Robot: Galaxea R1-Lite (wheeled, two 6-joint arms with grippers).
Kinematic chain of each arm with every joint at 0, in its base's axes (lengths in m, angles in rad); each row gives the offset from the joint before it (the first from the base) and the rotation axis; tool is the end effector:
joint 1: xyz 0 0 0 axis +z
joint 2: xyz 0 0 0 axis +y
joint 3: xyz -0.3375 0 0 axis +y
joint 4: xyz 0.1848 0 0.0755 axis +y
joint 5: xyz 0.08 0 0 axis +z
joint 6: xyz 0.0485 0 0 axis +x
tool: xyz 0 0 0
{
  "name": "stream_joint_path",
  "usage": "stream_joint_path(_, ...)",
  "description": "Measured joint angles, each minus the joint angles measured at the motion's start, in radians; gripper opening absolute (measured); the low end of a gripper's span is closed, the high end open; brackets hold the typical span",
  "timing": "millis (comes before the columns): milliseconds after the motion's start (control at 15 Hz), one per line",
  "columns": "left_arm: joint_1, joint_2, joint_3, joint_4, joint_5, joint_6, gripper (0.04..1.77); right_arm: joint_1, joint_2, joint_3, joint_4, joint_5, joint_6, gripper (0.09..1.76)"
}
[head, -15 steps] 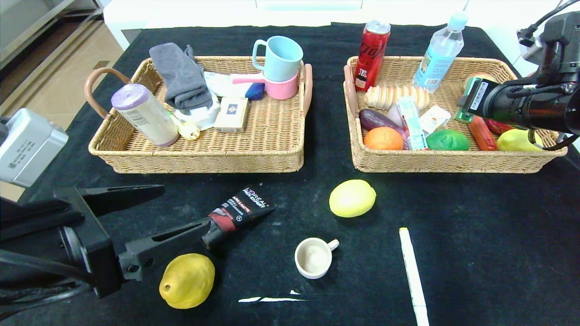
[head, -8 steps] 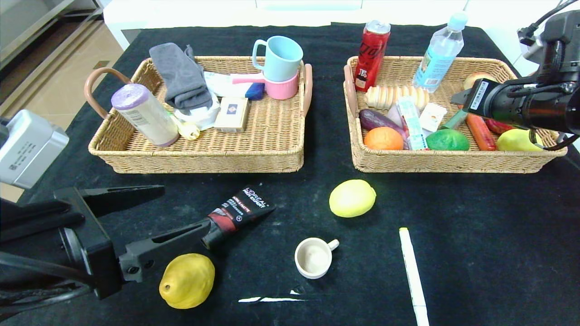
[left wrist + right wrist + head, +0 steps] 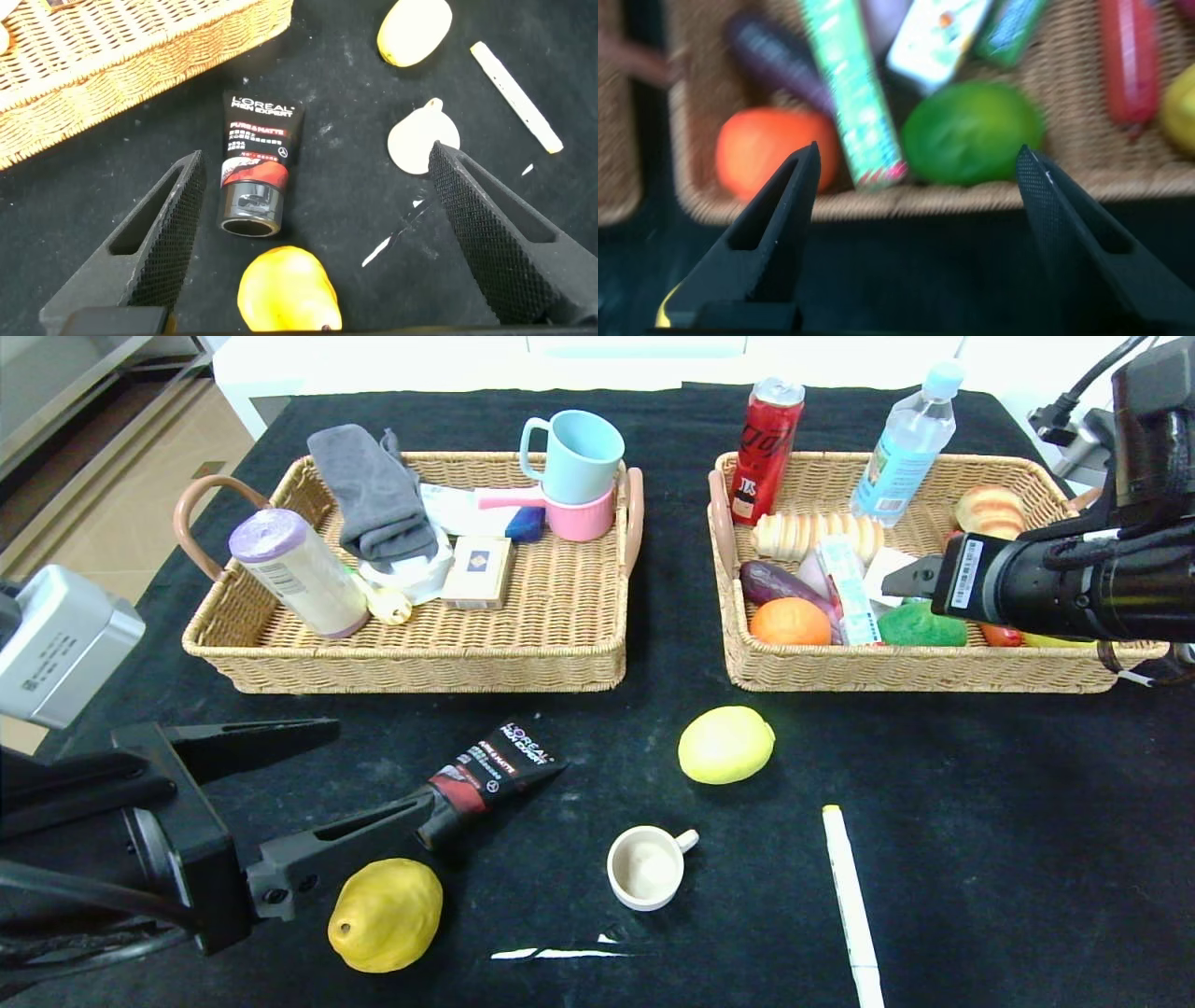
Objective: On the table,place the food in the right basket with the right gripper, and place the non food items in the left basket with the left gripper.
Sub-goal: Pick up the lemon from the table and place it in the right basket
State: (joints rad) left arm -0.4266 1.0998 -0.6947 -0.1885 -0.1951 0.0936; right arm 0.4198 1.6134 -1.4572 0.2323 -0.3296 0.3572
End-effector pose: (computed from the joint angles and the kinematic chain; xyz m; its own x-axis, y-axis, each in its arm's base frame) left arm 0.1518 -0.0793 0.2699 0.7920 -0.5729 -0.2108 0.5940 0.8029 0.0498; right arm 0.3033 0.1182 0.3353 0.9315 0.0613 -0.3584 0.0159 0.9778 0.2087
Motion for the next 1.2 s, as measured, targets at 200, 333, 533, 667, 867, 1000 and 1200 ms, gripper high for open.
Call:
stream_joint_path(200,0.000,-0.007,0.000,-0.004,0.001,0.005,1.72,0.127,-0.046,0.040,0.036,-0.076,0.037,1.59)
stream_joint_path(333,0.000,-0.019,0.001,-0.003,0.000,0.014,1.72,0.212,-0.057,0.076,0.042,-0.112,0.058,1.61)
stream_joint_path(533,0.000,-0.032,0.000,-0.002,0.000,0.017,1.72,0.309,-0.039,0.104,0.051,-0.125,0.113,1.64)
stream_joint_path(667,0.000,-0.033,0.000,-0.001,0.000,0.019,1.72,0.361,-0.011,0.108,0.071,-0.128,0.149,1.66)
stream_joint_path(867,0.000,-0.035,0.000,-0.002,0.000,0.020,1.72,0.398,0.035,0.108,0.068,-0.144,0.163,1.67)
stream_joint_path(1000,0.000,-0.037,0.000,-0.004,0.000,0.023,1.72,0.424,0.065,0.104,0.063,-0.176,0.163,1.68)
stream_joint_path(1200,0.000,-0.039,0.000,-0.005,0.000,0.028,1.72,0.460,0.117,0.078,0.017,-0.215,0.163,1.69)
